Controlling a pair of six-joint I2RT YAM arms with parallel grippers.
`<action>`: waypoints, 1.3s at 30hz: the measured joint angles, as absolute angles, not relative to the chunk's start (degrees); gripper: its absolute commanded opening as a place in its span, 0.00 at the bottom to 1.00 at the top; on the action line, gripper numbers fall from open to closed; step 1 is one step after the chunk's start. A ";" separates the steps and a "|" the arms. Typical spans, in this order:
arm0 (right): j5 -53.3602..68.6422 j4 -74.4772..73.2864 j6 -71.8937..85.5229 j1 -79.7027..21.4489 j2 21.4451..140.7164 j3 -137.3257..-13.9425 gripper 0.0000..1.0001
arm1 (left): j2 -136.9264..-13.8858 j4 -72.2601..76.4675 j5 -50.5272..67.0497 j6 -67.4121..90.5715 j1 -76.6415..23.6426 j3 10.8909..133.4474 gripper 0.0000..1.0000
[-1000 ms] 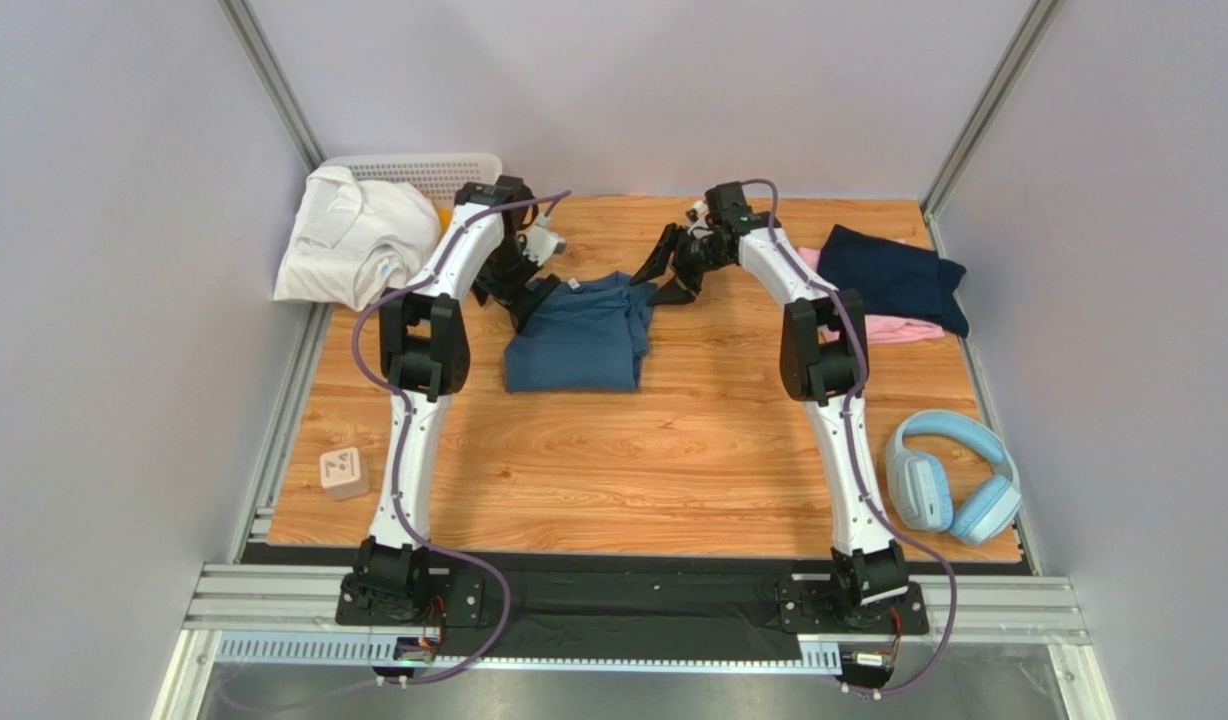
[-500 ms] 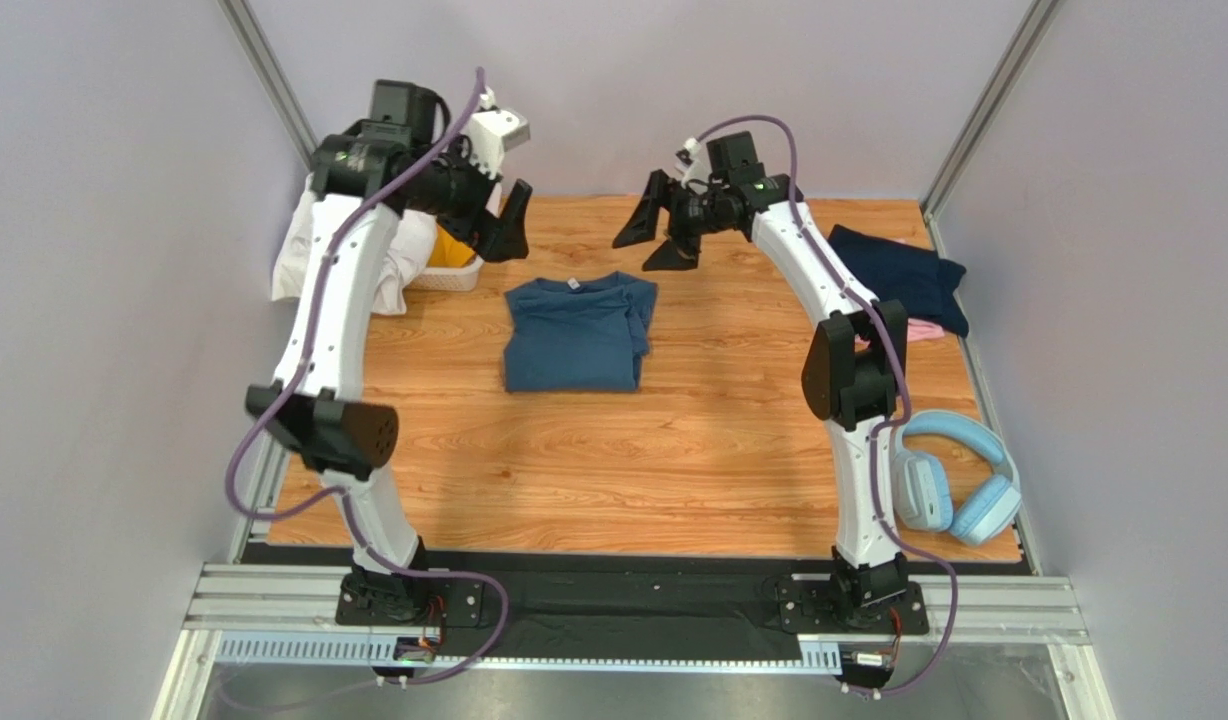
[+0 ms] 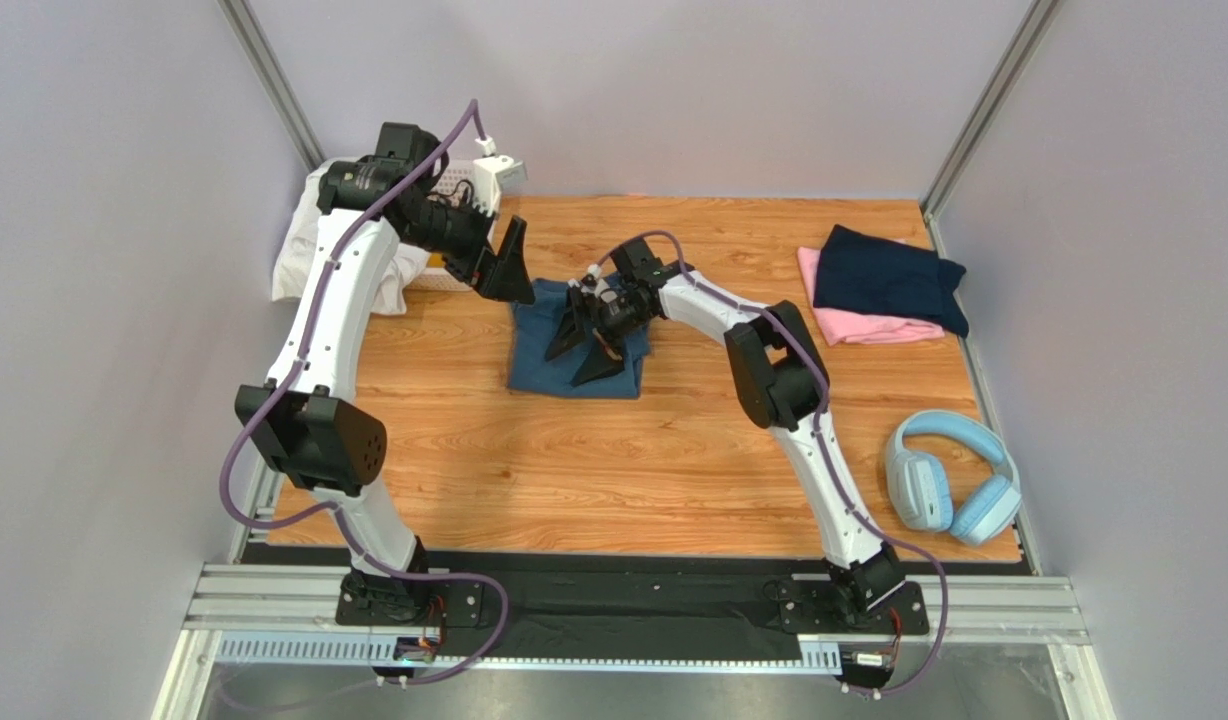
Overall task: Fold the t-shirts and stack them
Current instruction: Fold the long partially folded tshirt into a neat square
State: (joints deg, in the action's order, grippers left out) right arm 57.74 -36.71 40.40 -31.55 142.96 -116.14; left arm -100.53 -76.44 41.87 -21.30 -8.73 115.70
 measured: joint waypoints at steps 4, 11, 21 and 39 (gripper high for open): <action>62.39 -34.63 41.95 -29.36 145.36 -116.27 0.86 | -100.38 -76.95 41.28 -21.26 -8.40 115.31 1.00; 62.57 -34.22 41.98 -28.69 143.31 -113.89 1.00 | -100.33 -76.99 40.49 -21.26 -8.40 115.33 1.00; 40.21 -48.62 32.82 -29.85 137.45 -125.78 1.00 | -99.68 -75.77 38.87 -19.59 -8.32 114.39 1.00; -3.44 -59.11 20.40 -42.35 117.89 -111.44 1.00 | -88.09 -62.70 31.35 -15.35 -8.25 86.54 1.00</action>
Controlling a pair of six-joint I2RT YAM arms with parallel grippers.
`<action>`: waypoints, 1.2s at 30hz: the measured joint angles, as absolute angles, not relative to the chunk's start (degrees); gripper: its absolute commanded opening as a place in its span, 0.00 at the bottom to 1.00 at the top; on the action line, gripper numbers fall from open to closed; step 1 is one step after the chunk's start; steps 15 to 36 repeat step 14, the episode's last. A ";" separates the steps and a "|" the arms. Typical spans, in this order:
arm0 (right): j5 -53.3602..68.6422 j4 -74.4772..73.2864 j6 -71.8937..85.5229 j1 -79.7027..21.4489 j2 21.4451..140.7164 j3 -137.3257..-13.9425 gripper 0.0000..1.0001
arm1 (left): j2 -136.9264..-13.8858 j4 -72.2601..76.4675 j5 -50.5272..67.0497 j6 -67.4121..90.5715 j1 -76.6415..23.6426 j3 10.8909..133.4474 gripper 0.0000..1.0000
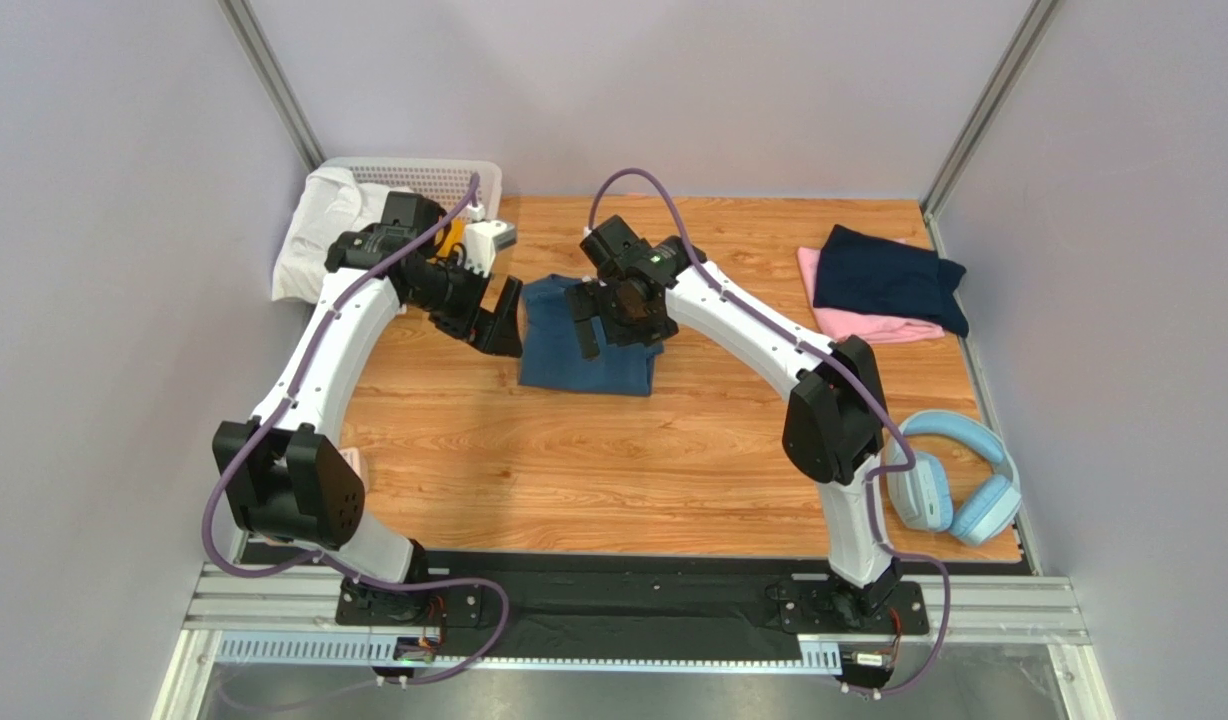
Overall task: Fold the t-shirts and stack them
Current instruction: Fold the long partially folded tshirt into a neat square
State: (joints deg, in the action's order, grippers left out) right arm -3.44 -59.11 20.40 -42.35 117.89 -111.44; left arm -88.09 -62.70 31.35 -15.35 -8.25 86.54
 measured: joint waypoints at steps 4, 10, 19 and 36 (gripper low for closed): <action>-2.92 -57.93 20.71 -41.43 117.67 -111.33 1.00 | -86.74 -61.32 30.57 -15.27 -8.25 85.62 1.00; -1.93 -56.27 20.80 -41.41 116.97 -111.35 1.00 | -85.25 -59.92 29.82 -15.22 -8.25 85.62 1.00; -1.39 -55.79 20.82 -41.43 115.92 -111.57 1.00 | -84.99 -59.29 29.63 -15.22 -8.25 85.62 1.00; -1.39 -55.79 20.82 -41.43 115.92 -111.57 1.00 | -84.99 -59.29 29.63 -15.22 -8.25 85.62 1.00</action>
